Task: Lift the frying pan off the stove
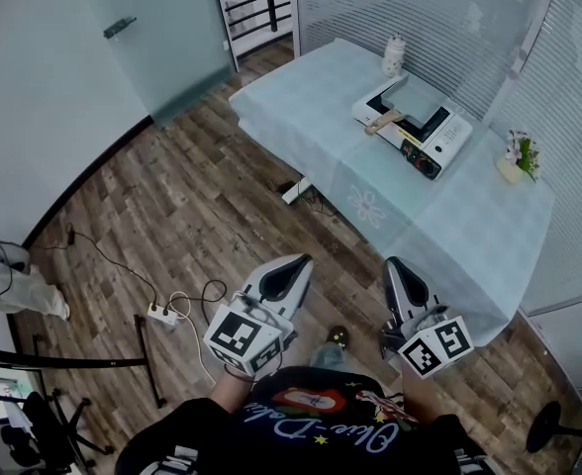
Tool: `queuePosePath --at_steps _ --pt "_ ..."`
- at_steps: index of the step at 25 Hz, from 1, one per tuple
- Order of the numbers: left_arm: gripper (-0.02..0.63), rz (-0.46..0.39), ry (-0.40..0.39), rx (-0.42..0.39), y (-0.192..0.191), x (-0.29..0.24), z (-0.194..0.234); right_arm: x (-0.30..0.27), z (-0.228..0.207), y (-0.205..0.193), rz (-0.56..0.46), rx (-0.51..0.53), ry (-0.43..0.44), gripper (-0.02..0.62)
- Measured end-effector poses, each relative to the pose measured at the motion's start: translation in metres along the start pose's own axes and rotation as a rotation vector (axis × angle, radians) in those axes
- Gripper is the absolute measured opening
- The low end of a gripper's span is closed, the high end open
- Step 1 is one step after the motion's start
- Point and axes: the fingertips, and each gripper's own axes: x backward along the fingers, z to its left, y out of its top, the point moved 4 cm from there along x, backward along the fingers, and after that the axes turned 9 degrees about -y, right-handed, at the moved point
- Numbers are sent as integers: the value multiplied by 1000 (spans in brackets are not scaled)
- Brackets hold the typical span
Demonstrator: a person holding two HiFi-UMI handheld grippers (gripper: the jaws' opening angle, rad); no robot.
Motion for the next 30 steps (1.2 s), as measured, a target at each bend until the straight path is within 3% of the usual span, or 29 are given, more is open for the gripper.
queuePosePath --at_steps 16,23,30 --pt "8 -8 -27 -31 13 -101 9 -28 -79 22 -11 -31 27 2" --pt "8 -6 -4 -12 8 -109 12 -34 -91 22 -6 -49 43 2" --pt "8 0 23 -43 12 -118 28 -52 -95 22 -3 -59 61 2"
